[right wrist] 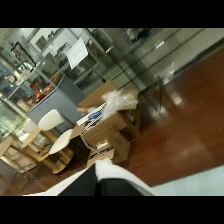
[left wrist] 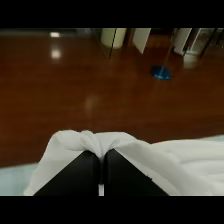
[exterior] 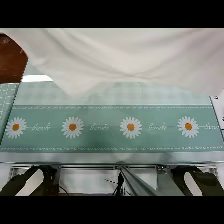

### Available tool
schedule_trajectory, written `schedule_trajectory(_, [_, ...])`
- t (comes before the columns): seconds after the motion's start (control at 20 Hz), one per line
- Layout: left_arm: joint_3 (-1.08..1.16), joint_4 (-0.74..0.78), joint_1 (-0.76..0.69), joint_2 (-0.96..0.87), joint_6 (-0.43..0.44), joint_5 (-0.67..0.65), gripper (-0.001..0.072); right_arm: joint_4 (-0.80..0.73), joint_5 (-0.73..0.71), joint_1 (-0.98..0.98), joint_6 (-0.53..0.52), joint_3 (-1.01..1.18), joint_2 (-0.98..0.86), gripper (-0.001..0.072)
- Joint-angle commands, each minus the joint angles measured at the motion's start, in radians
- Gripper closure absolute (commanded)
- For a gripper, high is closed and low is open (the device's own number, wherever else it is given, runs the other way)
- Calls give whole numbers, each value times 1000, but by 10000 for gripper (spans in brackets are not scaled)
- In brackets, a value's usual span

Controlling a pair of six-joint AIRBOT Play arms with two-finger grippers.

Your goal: Fold the shirts.

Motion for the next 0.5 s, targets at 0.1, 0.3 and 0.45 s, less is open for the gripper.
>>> schedule_trajectory(0.1, [82,188,10,230,-95,6,681,-128,318,-145,1,216,11,690])
schedule_trajectory(0.3, [82,293,10,335,-133,-78,680,-156,509,-158,23,324,11,690])
schedule_trajectory(0.45, [82,298,10,349,-167,-235,681,-162,709,-158,43,356,11,690])
